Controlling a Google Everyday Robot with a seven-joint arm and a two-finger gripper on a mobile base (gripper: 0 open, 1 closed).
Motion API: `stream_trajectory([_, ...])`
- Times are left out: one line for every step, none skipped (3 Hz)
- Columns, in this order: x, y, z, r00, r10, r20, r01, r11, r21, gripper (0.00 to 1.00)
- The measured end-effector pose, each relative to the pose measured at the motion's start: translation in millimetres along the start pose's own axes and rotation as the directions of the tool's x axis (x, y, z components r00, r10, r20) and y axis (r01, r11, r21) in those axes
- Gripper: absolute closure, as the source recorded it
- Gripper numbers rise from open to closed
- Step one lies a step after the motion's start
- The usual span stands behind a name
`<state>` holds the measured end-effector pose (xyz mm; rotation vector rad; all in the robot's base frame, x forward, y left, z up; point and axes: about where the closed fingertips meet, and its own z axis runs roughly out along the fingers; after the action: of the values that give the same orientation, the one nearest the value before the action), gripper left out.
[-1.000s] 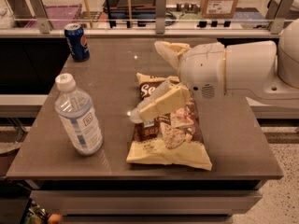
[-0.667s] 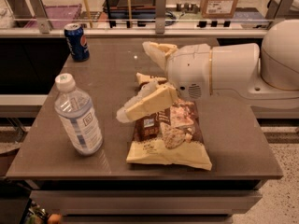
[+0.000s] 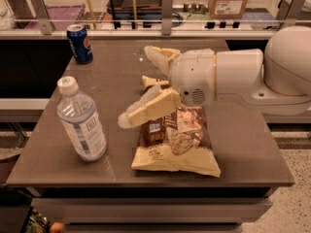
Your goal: Move blue plastic bottle near pepsi can
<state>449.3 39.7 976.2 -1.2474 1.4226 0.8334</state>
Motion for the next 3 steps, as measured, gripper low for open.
stream_trajectory([4.0,1.3,15.0,0.999,0.022,0.049,-0.021,0.9997,-0.011,0.00])
stream_trajectory([4.0,6.6,38.0,0.995,0.020,0.095,-0.020,0.9998,-0.006,0.00])
stream_trajectory([2.7,16.6,65.6,0.992,0.004,0.128,-0.004,1.0000,0.004,0.00])
